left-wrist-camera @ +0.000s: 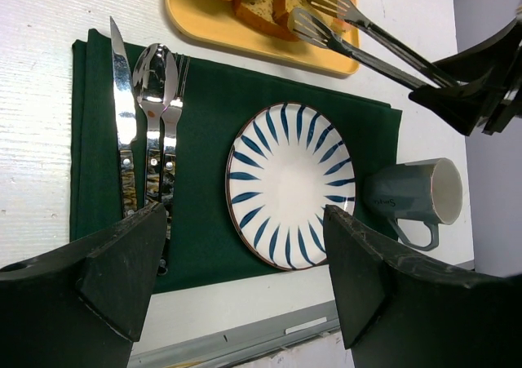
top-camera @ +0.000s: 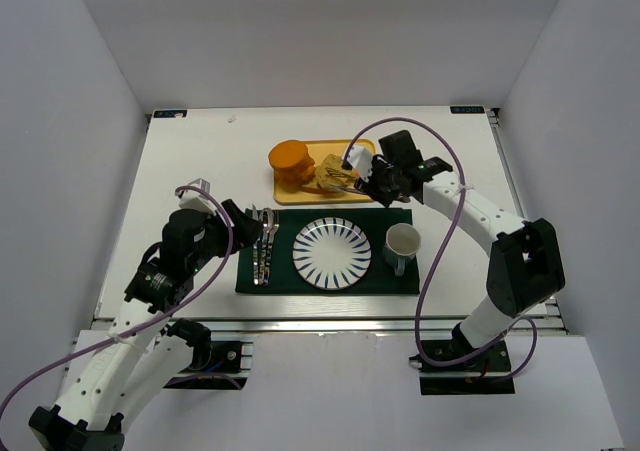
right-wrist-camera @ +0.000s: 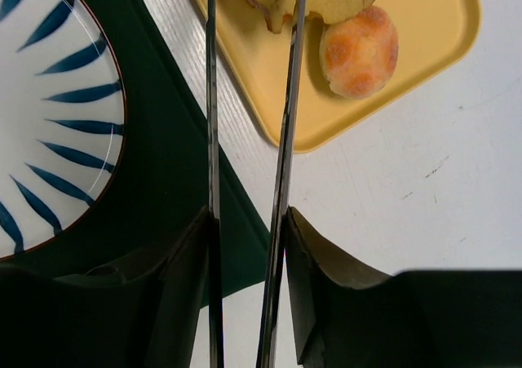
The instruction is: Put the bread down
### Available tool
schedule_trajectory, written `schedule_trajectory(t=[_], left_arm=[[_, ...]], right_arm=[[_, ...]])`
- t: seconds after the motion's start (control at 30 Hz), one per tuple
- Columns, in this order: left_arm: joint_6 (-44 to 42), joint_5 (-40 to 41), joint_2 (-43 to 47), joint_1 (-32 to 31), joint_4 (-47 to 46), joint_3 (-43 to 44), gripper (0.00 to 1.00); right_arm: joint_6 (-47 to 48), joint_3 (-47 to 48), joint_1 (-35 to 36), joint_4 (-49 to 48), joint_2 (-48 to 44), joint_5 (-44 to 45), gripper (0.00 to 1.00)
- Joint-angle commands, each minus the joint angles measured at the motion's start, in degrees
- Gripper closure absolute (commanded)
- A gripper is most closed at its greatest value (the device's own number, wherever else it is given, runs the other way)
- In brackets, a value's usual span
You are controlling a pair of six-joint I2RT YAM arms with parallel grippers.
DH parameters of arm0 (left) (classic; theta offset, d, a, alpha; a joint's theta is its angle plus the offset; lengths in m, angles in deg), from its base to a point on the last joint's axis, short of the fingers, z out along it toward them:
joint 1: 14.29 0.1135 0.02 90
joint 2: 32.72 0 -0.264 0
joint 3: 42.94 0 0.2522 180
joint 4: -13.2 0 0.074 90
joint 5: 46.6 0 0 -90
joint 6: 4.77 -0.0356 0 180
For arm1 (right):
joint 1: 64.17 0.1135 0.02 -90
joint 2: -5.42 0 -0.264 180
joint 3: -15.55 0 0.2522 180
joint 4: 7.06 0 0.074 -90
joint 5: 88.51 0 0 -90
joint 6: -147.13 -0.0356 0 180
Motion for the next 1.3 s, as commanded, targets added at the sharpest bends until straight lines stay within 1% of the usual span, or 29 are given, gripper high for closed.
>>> schedule_trajectory(t=[0.0,0.1,0.13,0.2,0.23,0.33,0.5,0.63,0.67,0.87,0.93,1.07,1.27], left_arm=[[0.26,0.77,0.49,0.08,0.09,-0.59,0.13],[0.35,0.85,0.76,0.08,0.09,-0.77,0.13],[0.35,0.85,0.85,0.08,0.09,-0.85,0.13],[0.26,0.85,0.67,0.08,0.0,-0.77,0.13],[0.26,0.85,0.67,0.08,0.0,-0.68,0.13],[0.09,0.94,0.41,0.08,-0.09,-0.5,0.13],[-0.09,1.03,0.23,0.08,-0.17,-0.5,0.13],[-0.27,1.47,0.14,0.08,-0.09,-0.33,0.13],[-0.27,1.56,0.14,0.08,-0.09,-0.33,0.13],[-0.35,1.64,0.23,0.08,-0.17,-0.5,0.13],[-0.35,1.64,0.15,0.08,-0.26,-0.68,0.13],[-0.53,1.38,-0.38,0.08,-0.7,-0.5,0.12],[-0.62,1.38,-0.38,0.08,-0.35,-0.15,0.13]], right_arm=[[2.39,-1.18,0.95,-2.55,-0.4,2.86,0.55],[3.19,-2.5,1.22,-2.81,-0.93,3.74,0.62],[3.19,-2.76,1.22,-2.9,-1.28,3.91,0.68],[3.28,-3.38,1.22,-3.25,-2.33,4.09,0.74],[3.19,-3.47,1.22,-3.34,-2.68,3.92,0.8],[2.75,-3.56,1.22,-2.99,-5.14,3.3,0.88],[1.43,-1.89,1.22,-0.62,-10.58,-0.21,0.9],[1.17,-0.83,1.31,5.0,-14.63,-5.64,0.9],[1.43,-0.92,1.31,8.15,-15.34,-6.71,0.9],[7.49,-4.43,1.92,19.4,-21.58,-11.11,0.9],[8.89,-5.48,2.36,21.44,-23.16,-11.99,0.9],[9.87,-7.77,4.9,23.64,-25.09,-11.47,0.9],[8.82,-10.32,8.86,23.56,-24.66,-10.5,0.83]])
